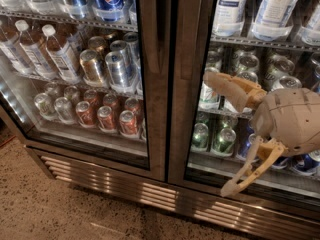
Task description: Open right fridge door
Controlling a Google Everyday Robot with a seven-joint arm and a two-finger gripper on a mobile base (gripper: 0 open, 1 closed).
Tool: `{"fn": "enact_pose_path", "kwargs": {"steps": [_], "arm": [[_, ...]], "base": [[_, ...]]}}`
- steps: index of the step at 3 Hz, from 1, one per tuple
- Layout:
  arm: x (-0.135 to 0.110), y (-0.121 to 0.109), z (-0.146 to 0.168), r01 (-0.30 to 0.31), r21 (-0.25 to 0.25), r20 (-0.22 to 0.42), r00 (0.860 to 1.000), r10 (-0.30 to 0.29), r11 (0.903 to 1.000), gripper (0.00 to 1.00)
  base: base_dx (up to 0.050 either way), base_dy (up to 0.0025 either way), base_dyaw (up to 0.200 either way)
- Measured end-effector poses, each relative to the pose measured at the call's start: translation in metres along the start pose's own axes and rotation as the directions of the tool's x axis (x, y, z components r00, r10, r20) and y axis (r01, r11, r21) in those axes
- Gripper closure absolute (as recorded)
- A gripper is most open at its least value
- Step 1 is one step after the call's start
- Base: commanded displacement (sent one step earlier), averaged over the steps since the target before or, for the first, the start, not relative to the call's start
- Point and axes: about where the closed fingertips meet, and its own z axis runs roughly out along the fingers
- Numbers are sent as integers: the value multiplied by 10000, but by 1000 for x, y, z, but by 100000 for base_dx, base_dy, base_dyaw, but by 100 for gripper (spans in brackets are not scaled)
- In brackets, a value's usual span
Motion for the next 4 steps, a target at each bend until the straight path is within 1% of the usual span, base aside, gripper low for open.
{"fn": "enact_pose_path", "kwargs": {"steps": [1,2,3,4], "arm": [[0,0,0,0,0,0,10000,0,10000,0],[-1,-18,0,-272,133,-38,9996,272,9995,0],[-5,-47,2,-762,352,-125,9970,767,9965,0],[-19,-43,3,-486,345,-146,9987,492,9982,0]], "base": [[0,0,0],[0,0,0],[0,0,0],[0,0,0]]}}
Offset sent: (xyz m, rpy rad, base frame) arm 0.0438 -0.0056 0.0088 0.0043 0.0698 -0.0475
